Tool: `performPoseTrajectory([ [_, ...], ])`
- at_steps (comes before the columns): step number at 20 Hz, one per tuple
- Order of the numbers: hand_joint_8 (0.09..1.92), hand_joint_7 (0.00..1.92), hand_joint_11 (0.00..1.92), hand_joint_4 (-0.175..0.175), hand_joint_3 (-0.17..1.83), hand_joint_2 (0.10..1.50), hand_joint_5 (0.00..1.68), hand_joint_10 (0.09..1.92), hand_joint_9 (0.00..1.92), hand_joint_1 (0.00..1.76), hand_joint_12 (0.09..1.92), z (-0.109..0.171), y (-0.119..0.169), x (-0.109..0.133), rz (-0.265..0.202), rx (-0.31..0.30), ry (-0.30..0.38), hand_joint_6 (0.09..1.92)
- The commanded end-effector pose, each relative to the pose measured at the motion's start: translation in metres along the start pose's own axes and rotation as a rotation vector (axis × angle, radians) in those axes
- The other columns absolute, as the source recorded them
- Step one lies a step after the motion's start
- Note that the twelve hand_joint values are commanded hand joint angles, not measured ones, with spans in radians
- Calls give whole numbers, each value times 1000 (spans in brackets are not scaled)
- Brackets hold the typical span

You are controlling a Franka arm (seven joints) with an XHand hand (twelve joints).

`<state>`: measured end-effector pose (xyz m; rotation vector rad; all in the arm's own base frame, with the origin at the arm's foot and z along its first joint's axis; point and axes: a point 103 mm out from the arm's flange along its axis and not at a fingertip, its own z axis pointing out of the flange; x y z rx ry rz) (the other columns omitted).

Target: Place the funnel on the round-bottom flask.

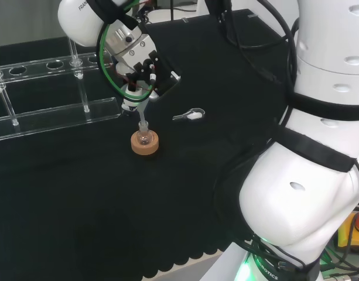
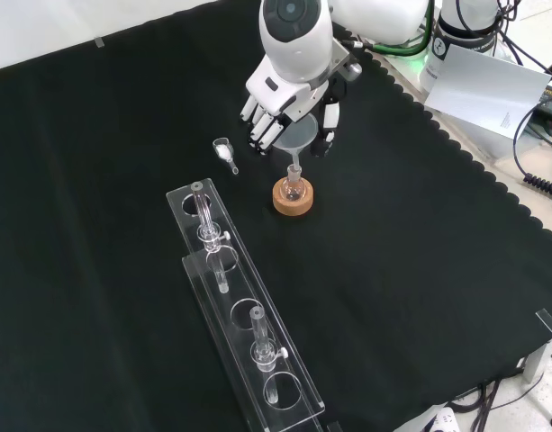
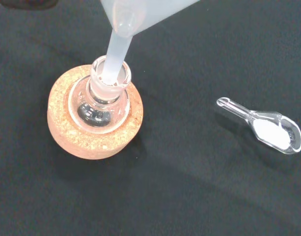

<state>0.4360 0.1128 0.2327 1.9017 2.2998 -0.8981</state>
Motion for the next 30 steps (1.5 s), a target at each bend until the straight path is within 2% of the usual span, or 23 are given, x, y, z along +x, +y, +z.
performPoseTrajectory([
  [1,765,437,694,-72,404,753,433,581,942,680,1144,-1,-1,0,2,-9,0,894],
  [13,767,434,695,-72,408,752,435,581,941,680,1143,9,2,1,-9,-7,18,895],
  [25,769,433,696,-73,412,754,438,582,941,682,1142,13,0,-2,-14,-111,22,896],
  [30,770,433,698,-73,414,756,440,582,942,683,1142,16,3,-1,-20,-122,17,897],
])
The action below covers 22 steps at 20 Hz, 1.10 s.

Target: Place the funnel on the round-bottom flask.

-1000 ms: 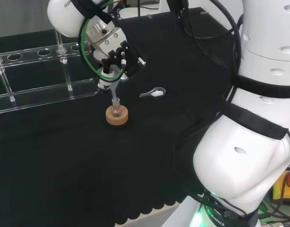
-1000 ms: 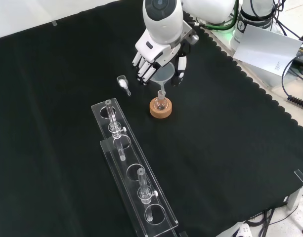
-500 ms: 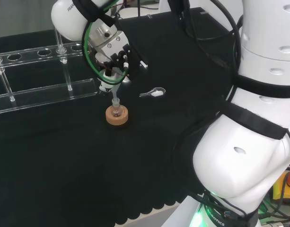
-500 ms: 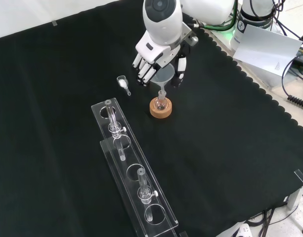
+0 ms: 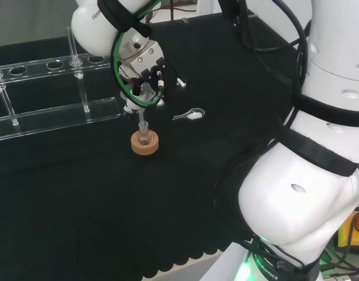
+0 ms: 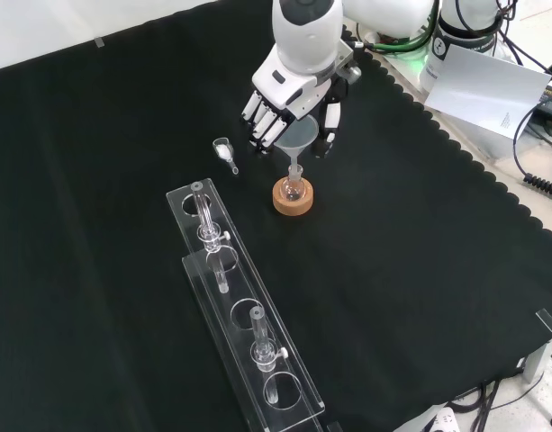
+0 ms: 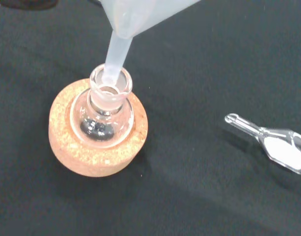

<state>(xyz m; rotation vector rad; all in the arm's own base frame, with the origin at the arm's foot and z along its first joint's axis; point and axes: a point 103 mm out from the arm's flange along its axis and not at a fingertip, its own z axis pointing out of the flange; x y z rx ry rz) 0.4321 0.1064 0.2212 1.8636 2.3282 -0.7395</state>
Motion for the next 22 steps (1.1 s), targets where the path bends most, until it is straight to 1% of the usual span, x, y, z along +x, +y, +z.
performPoseTrajectory([
  [1,770,433,698,-73,415,756,441,582,942,684,1142,3,3,0,-7,-12,-9,897],
  [6,771,433,700,-74,417,756,442,583,942,684,1140,7,7,-1,-13,-9,-9,897],
  [16,772,432,704,-75,422,756,443,583,942,686,1138,10,8,-2,-1,-9,-8,897],
  [22,773,433,705,-76,424,755,444,583,942,686,1136,12,10,-2,-7,-3,2,897],
])
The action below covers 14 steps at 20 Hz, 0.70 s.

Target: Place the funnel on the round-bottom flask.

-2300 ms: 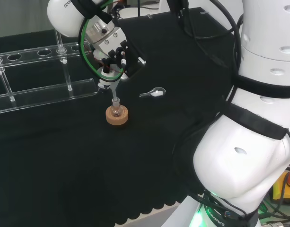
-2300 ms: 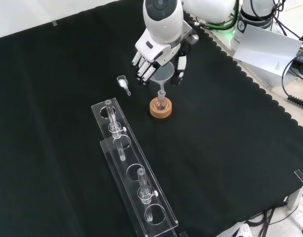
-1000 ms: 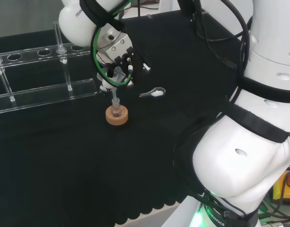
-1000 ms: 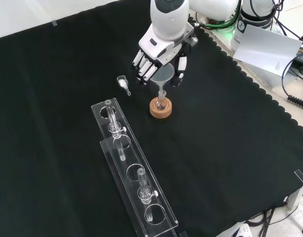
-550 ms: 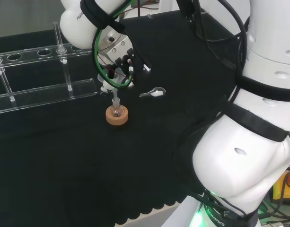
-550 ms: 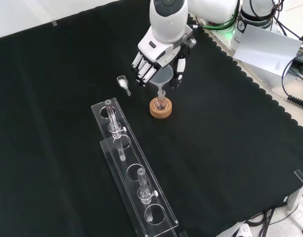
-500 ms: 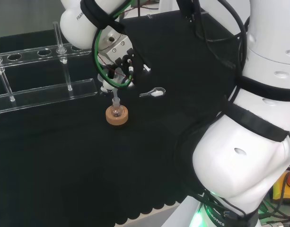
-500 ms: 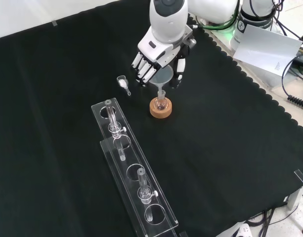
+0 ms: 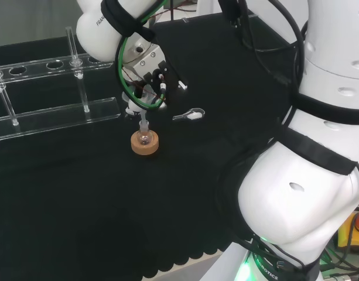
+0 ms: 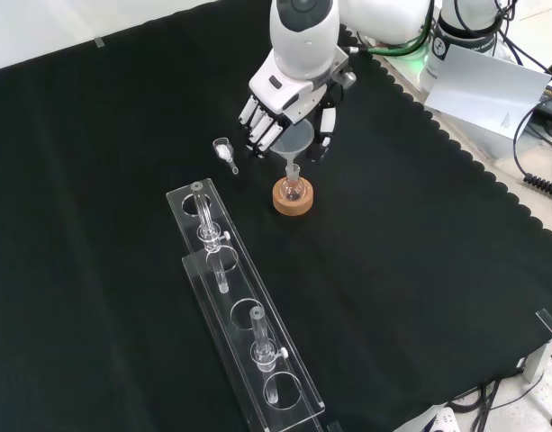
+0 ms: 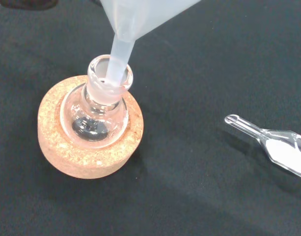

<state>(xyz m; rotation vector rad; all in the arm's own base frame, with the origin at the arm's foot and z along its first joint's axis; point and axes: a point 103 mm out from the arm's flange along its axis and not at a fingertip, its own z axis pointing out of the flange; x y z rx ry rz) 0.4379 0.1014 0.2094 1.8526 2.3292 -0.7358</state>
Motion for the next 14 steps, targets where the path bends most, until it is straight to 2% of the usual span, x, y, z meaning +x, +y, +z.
performPoseTrajectory([
  [1,773,433,705,-76,425,755,444,583,942,686,1136,2,2,0,-5,5,11,897],
  [10,773,432,706,-76,428,755,442,584,941,685,1135,10,0,-1,-2,15,67,897],
  [14,775,430,706,-82,431,753,361,583,926,684,1135,11,-3,-2,4,17,77,828],
])
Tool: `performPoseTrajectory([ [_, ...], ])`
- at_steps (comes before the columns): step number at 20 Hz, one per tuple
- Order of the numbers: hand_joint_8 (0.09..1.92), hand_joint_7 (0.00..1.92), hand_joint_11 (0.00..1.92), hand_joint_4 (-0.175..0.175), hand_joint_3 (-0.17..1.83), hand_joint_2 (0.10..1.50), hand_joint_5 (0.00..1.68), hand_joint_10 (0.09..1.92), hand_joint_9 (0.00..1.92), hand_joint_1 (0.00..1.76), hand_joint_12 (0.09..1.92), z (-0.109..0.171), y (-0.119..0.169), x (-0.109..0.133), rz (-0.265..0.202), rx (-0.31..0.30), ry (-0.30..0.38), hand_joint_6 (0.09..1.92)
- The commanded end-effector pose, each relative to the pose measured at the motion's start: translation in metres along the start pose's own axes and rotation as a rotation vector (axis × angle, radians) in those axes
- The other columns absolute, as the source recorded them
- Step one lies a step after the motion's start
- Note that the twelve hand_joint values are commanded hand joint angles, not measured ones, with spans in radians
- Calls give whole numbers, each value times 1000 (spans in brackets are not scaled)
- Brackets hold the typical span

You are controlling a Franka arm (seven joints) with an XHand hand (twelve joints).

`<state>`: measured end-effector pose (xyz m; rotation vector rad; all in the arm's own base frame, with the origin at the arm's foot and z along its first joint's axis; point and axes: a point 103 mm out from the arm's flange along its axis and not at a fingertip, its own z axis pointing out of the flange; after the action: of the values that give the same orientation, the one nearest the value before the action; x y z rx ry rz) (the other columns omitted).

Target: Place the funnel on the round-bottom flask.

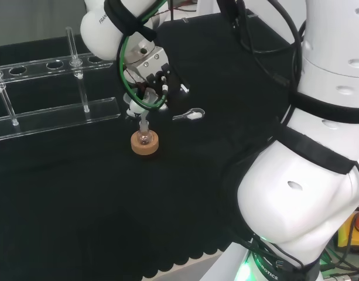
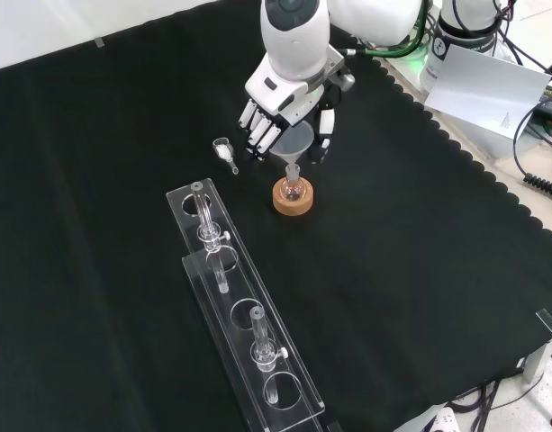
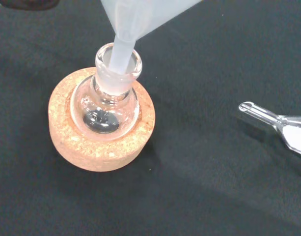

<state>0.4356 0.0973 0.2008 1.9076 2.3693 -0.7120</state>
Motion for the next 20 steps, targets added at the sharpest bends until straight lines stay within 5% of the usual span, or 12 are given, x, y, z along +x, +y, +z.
performPoseTrajectory([
  [1,776,429,706,-84,432,752,347,585,920,683,1136,1,-3,-2,6,-2,15,798],
  [20,781,366,549,-75,439,738,352,616,707,645,1226,8,-7,0,-5,23,21,479],
])
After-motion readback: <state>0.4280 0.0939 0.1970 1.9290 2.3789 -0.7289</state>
